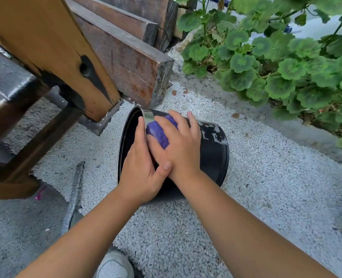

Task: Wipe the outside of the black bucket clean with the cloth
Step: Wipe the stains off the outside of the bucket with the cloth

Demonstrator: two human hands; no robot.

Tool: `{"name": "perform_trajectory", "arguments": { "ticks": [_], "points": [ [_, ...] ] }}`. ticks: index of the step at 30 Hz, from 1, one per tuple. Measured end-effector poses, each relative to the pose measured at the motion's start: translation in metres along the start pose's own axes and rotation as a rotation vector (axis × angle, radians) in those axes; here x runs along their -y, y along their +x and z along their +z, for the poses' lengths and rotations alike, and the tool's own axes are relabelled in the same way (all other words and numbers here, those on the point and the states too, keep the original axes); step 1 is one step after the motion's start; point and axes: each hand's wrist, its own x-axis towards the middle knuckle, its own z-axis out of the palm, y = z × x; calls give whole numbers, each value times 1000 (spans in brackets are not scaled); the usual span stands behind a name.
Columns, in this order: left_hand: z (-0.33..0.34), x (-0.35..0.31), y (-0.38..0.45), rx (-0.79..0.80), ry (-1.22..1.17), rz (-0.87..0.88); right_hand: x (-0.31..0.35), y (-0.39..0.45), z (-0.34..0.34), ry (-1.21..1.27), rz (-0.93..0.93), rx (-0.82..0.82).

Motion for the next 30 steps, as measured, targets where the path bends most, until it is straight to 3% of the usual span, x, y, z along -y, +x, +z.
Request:
{"name": "perform_trajectory", "arguments": {
  "ticks": [4, 12, 25, 27, 30],
  "points": [
    [2, 0, -2, 45, 60, -39, -29, 9, -4, 82, 131, -19],
    [6, -1, -2, 60, 117, -82, -103, 5, -16, 5, 384, -34],
    [7, -1, -1, 60, 164, -105, -156, -14, -33, -10, 500, -68],
    [8, -3, 0, 65, 141, -109, -157, -14, -37, 178, 645, -192],
    [2, -4, 4, 10, 50, -145, -161, -16, -47, 653, 1033, -513]
  ]
}}
